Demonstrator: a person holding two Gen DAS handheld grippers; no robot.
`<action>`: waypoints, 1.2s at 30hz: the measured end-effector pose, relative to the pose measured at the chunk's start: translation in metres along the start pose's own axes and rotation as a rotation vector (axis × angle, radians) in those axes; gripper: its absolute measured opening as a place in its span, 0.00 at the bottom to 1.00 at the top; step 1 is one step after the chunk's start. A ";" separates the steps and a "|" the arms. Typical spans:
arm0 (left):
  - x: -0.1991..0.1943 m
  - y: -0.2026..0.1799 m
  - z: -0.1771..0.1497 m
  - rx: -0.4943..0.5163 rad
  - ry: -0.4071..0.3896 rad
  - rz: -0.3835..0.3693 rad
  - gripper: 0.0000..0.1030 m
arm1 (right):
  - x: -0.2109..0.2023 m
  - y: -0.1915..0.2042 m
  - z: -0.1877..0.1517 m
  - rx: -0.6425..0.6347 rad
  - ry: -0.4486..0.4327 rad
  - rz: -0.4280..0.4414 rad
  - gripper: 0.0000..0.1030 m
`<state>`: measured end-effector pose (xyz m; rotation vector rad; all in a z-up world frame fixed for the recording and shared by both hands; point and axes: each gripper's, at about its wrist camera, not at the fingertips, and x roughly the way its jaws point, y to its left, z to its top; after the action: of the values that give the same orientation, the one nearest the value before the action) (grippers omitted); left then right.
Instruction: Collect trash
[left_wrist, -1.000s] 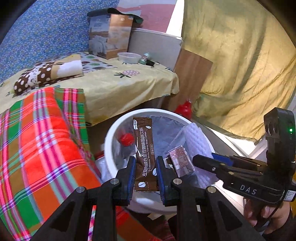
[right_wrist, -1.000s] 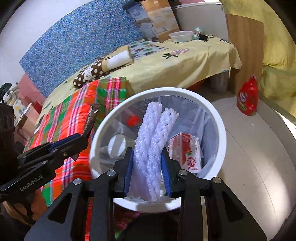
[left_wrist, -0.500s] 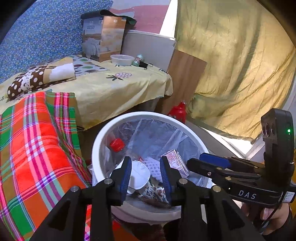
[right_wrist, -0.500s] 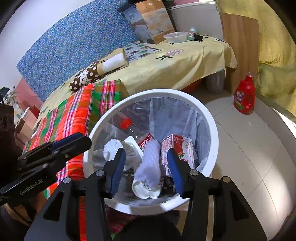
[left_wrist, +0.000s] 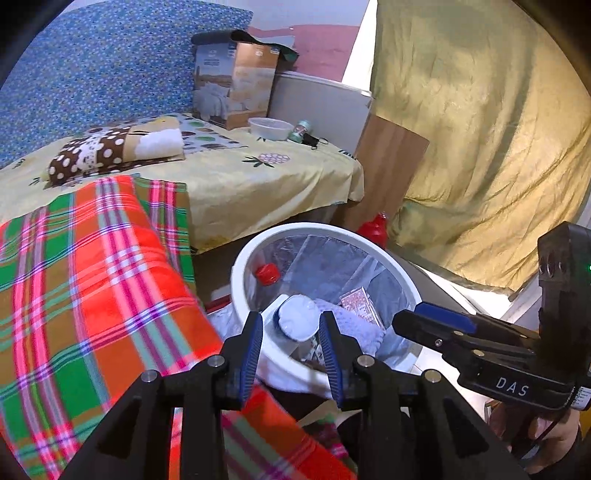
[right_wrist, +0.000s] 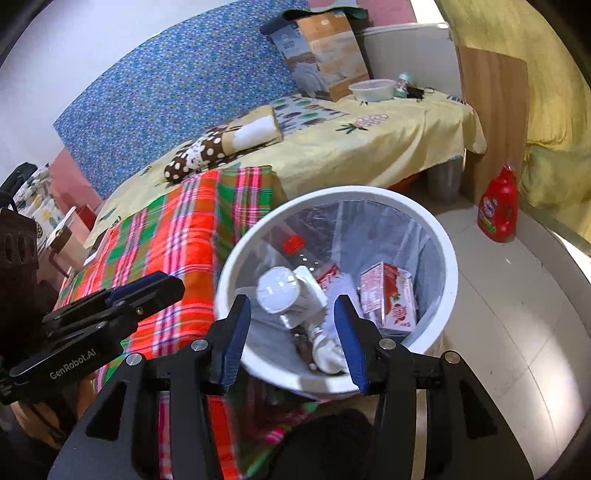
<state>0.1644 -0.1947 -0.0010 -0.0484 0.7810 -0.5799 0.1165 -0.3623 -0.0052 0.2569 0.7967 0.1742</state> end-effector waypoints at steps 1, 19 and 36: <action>-0.005 0.001 -0.003 -0.002 -0.003 0.006 0.31 | -0.002 0.003 -0.001 -0.008 -0.004 0.000 0.48; -0.094 0.018 -0.048 -0.070 -0.079 0.147 0.31 | -0.035 0.052 -0.034 -0.140 -0.059 0.039 0.48; -0.121 0.030 -0.074 -0.109 -0.078 0.196 0.31 | -0.046 0.070 -0.048 -0.178 -0.077 0.028 0.48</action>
<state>0.0608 -0.0953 0.0173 -0.0935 0.7311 -0.3471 0.0459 -0.2990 0.0145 0.1058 0.6971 0.2590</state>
